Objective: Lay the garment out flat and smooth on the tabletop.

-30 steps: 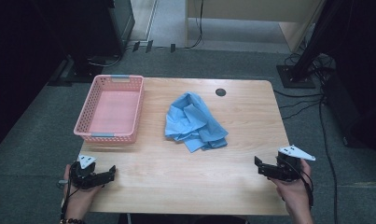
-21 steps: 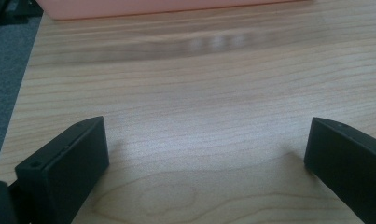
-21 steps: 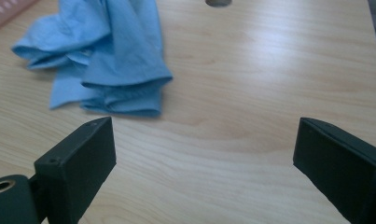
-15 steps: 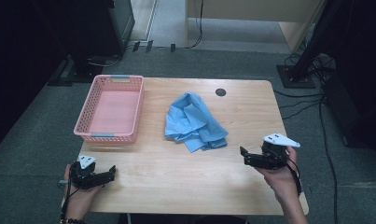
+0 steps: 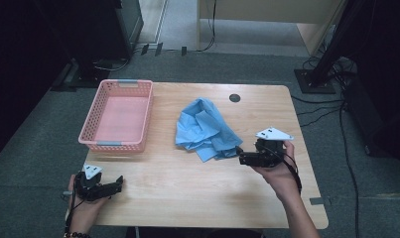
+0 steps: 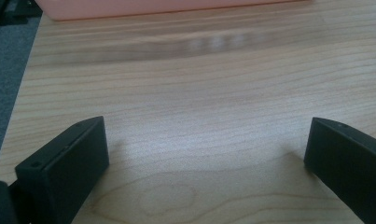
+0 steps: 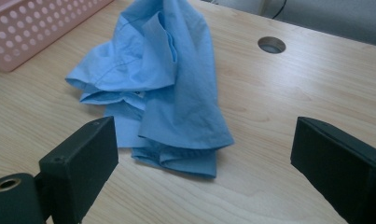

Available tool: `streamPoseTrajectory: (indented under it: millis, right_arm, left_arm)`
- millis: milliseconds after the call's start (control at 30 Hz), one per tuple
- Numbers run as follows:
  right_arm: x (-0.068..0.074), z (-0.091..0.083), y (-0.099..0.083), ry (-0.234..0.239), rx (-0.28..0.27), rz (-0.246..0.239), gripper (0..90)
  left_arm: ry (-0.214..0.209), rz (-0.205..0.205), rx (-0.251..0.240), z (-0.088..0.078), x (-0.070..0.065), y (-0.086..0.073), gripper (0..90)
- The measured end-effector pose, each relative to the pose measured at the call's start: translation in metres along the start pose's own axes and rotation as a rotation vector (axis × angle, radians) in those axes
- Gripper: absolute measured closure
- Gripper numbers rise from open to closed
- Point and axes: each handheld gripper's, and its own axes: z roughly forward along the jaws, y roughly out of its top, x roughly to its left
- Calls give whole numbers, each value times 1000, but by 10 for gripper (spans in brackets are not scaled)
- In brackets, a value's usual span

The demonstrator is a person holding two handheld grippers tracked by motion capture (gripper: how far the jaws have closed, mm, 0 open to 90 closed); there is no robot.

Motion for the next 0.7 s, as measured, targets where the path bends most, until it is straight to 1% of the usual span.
streamPoseTrajectory:
  millis: [67, 100, 200, 267, 433, 500, 567, 700]
  right_arm:
    - [5, 5, 5, 8, 4, -9, 77]
    - [5, 5, 5, 8, 4, -9, 77]
    - [13, 15, 13, 19, 2, -28, 79]
    - [17, 18, 16, 26, 3, -37, 80]
    - [28, 31, 23, 57, 16, -65, 80]
    - [34, 36, 26, 72, 20, -81, 80]
    - [41, 42, 28, 81, 21, -102, 102]
    - [52, 53, 30, 101, 25, -143, 118]
  left_arm:
    - [0, -1, -1, 0, 0, 0, 0]
    - [0, -1, -1, 0, 0, 0, 0]
    - [0, -1, -1, 0, 0, 0, 0]
    - [0, 2, 2, 0, 0, 0, 0]
    - [-1, 0, -1, 0, 0, 0, 0]
    - [-1, 0, -2, 0, 0, 0, 0]
    - [-1, -1, -3, 0, 0, 0, 0]
    - [-2, 0, -3, 0, 0, 0, 0]
